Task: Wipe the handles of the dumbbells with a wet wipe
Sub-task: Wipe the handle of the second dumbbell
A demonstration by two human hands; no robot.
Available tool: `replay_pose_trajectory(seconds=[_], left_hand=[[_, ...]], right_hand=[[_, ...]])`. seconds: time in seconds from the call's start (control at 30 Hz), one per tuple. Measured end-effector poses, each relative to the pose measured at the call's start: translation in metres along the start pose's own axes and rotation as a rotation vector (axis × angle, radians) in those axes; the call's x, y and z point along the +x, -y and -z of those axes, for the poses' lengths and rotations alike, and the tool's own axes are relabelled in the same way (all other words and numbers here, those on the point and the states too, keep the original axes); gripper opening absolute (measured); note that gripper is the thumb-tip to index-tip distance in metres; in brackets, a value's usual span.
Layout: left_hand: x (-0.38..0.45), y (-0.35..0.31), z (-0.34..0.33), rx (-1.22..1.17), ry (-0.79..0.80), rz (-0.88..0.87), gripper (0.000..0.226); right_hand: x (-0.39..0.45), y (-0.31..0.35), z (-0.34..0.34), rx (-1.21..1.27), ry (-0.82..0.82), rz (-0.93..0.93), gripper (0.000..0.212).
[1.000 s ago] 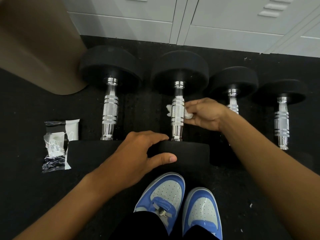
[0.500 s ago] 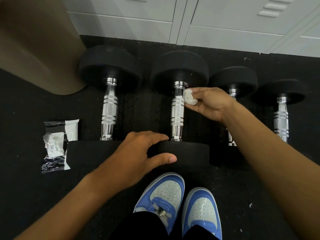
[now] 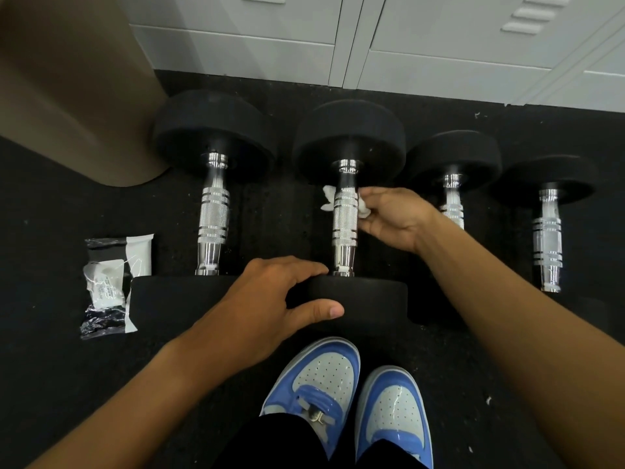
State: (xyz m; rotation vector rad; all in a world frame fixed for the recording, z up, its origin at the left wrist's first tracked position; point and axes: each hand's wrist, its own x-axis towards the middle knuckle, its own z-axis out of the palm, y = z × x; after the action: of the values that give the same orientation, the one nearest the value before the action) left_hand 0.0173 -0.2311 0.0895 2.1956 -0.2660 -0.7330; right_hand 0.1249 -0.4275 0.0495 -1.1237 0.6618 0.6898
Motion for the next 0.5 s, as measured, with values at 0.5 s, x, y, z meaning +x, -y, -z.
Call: replay_pose_trajectory(seconds=[0.5], left_hand=[[0.0, -0.001, 0.001, 0.037, -0.006, -0.027, 0.069]], right_hand=[[-0.015, 0.009, 0.021, -0.159, -0.052, 0.018, 0.03]])
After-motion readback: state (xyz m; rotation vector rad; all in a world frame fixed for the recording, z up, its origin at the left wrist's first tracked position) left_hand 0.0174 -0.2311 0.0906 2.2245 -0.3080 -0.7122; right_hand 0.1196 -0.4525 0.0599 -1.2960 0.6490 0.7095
